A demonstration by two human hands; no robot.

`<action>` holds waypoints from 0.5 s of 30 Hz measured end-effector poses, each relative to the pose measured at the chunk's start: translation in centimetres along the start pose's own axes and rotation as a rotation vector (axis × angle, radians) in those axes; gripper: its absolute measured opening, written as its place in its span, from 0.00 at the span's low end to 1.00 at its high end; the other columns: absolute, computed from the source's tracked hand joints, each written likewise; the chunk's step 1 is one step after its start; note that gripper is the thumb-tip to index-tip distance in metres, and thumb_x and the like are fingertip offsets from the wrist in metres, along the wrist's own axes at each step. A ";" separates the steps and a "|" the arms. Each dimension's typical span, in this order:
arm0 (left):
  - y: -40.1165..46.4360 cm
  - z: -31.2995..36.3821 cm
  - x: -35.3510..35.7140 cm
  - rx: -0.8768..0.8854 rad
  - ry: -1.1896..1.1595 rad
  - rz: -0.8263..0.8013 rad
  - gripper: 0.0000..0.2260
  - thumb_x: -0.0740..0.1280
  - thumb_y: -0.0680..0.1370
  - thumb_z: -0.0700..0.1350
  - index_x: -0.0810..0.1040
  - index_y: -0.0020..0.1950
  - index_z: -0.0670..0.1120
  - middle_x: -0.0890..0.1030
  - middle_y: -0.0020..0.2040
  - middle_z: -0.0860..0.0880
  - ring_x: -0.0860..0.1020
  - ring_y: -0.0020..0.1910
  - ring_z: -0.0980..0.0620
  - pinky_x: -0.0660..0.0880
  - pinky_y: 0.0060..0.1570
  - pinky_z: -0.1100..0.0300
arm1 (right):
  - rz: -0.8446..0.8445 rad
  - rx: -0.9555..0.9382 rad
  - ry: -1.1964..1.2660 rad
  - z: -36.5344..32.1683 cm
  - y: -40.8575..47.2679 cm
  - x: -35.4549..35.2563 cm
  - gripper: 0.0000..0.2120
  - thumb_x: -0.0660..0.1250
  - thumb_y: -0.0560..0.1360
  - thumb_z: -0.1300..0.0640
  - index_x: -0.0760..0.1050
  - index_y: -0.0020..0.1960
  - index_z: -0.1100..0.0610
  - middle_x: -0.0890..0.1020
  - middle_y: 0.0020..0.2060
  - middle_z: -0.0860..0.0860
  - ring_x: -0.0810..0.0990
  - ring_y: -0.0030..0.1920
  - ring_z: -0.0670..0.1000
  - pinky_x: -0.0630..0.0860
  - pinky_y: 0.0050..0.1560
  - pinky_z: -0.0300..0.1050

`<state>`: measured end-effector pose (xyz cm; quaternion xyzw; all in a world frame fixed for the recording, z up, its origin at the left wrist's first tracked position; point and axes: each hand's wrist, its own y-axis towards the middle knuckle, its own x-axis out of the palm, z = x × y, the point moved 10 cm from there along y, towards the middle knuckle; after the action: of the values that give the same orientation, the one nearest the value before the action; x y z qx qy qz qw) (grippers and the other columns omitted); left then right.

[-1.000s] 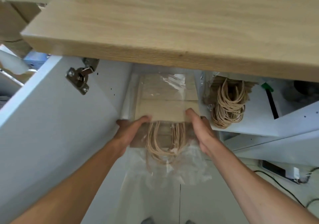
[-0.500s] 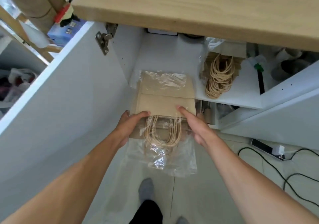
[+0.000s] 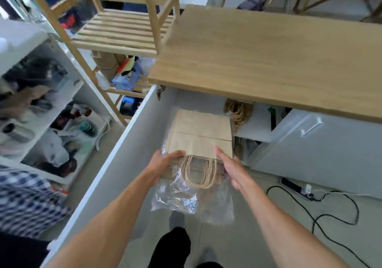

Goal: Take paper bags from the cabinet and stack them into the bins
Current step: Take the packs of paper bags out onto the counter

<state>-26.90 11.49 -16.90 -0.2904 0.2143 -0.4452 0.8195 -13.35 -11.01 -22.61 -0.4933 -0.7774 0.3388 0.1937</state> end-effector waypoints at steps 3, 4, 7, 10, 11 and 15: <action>-4.1 2.3 0.3 0.059 -0.001 -0.014 0.44 0.83 0.61 0.58 0.72 0.66 0.34 0.83 0.48 0.39 0.79 0.25 0.55 0.74 0.24 0.62 | -0.005 -0.038 0.010 -0.5 -1.8 -1.5 0.69 0.76 0.48 0.20 0.59 0.81 0.50 0.70 0.77 0.53 0.71 0.75 0.58 0.70 0.69 0.56; -5.7 3.2 0.5 0.074 -0.002 -0.011 0.39 0.82 0.64 0.55 0.73 0.65 0.33 0.83 0.45 0.41 0.78 0.25 0.56 0.74 0.23 0.64 | 0.004 -0.066 0.016 -1.5 -3.4 -1.8 0.69 0.76 0.49 0.20 0.59 0.81 0.50 0.71 0.77 0.53 0.71 0.75 0.57 0.71 0.71 0.58; -9.0 6.0 1.0 0.107 -0.004 -0.003 0.33 0.80 0.69 0.52 0.69 0.63 0.36 0.81 0.46 0.43 0.79 0.31 0.54 0.74 0.24 0.63 | -0.014 -0.145 0.001 -5.7 -8.0 -2.0 0.68 0.75 0.53 0.20 0.57 0.82 0.53 0.68 0.79 0.54 0.69 0.76 0.57 0.67 0.75 0.63; -11.0 9.9 1.3 0.173 -0.019 -0.012 0.22 0.79 0.70 0.50 0.73 0.54 0.41 0.82 0.47 0.43 0.80 0.36 0.51 0.75 0.29 0.61 | -0.006 -0.252 -0.015 -11.6 -13.2 -1.8 0.63 0.74 0.61 0.24 0.56 0.82 0.57 0.65 0.80 0.54 0.65 0.78 0.58 0.63 0.77 0.58; -11.8 11.8 1.5 0.213 -0.024 -0.028 0.19 0.79 0.70 0.49 0.76 0.52 0.41 0.83 0.44 0.44 0.81 0.34 0.52 0.75 0.29 0.62 | -0.004 -0.292 -0.019 -13.8 -14.5 -2.0 0.56 0.74 0.67 0.28 0.56 0.82 0.59 0.65 0.80 0.55 0.65 0.78 0.58 0.63 0.77 0.54; -11.8 16.6 2.0 0.300 -0.038 -0.089 0.16 0.79 0.70 0.46 0.83 0.50 0.36 0.84 0.37 0.44 0.80 0.27 0.54 0.75 0.27 0.64 | -0.004 -0.393 -0.023 -18.9 -14.9 -2.4 0.47 0.71 0.72 0.34 0.60 0.80 0.60 0.71 0.73 0.48 0.68 0.76 0.57 0.65 0.71 0.50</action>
<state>-22.86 9.40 3.09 -0.1824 0.1165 -0.5026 0.8370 -9.73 -11.08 1.31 -0.5161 -0.8318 0.1856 0.0856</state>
